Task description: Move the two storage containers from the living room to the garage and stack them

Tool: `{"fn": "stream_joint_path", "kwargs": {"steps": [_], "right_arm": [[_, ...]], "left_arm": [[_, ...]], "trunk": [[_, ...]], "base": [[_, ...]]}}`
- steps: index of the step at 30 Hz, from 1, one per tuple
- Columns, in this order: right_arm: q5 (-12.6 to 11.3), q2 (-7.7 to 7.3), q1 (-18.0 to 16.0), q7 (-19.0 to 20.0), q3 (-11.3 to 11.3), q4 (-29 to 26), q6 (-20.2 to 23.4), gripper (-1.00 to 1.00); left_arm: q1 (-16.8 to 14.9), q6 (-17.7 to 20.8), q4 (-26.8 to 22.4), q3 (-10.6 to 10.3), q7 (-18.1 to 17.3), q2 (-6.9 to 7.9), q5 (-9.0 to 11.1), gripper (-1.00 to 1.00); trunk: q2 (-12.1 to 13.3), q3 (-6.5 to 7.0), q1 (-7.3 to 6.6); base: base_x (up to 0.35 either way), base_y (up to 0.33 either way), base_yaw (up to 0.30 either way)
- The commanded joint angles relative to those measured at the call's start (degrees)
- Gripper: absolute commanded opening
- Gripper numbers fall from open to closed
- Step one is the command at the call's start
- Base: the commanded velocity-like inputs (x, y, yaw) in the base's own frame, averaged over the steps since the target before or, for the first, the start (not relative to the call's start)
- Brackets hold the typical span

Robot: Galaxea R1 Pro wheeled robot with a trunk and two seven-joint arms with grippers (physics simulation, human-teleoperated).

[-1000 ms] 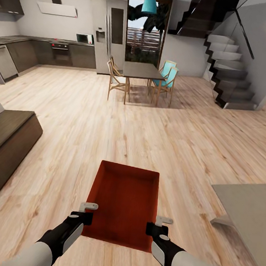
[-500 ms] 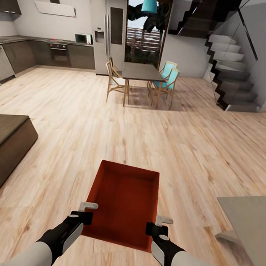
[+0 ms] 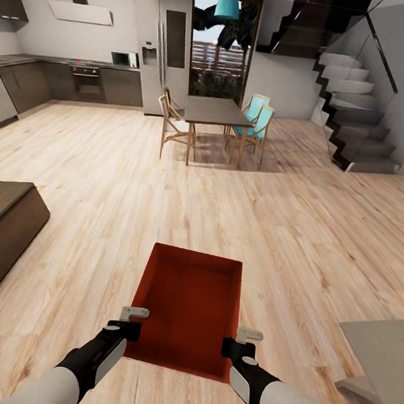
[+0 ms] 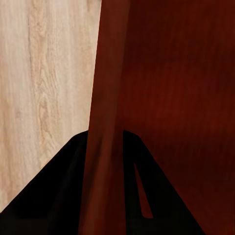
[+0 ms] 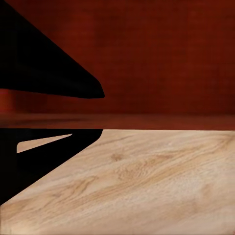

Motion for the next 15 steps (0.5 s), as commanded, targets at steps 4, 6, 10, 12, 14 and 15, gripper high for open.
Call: {"fn": "stream_joint_path", "kwargs": {"steps": [4,6,10,12,14,15], "right_arm": [[-0.53,-0.65,0.0,-0.29,2.26,0.36,-0.01,-1.0],[-0.53,-0.64,0.0,-0.34,2.26,0.36,-0.02,-1.0],[-0.56,-0.64,0.0,-0.17,2.26,0.36,0.04,-1.0],[-0.54,-0.64,0.0,-0.04,2.26,0.36,0.06,-1.0],[-0.54,-0.69,0.0,-0.01,2.24,0.36,0.06,-1.0],[-0.53,-0.71,0.0,-0.01,2.22,0.36,0.06,-1.0]], "left_arm": [[-0.09,0.32,-1.06,1.28,0.81,0.97,0.03,-1.0],[-0.09,0.31,-1.06,1.28,0.83,0.97,0.03,-1.0],[-0.09,0.31,-1.06,1.28,0.83,0.97,0.03,-1.0],[-0.09,0.31,-1.06,1.28,0.8,0.97,0.03,-1.0],[-0.09,0.31,-1.06,1.28,0.82,0.97,0.03,-1.0],[-0.09,0.31,-1.06,1.28,0.82,0.97,0.03,-1.0]], "trunk": [[-0.05,-0.06,0.04],[-0.05,-0.06,0.04],[-0.05,-0.06,0.04],[-0.05,-0.06,0.04],[-0.05,-0.06,0.04],[-0.05,-0.06,0.04]], "base": [[0.32,0.0,0.0],[0.32,0.0,0.0],[0.32,0.0,0.0],[0.32,0.0,0.0],[0.32,0.0,0.0],[0.32,0.0,0.0]]}}
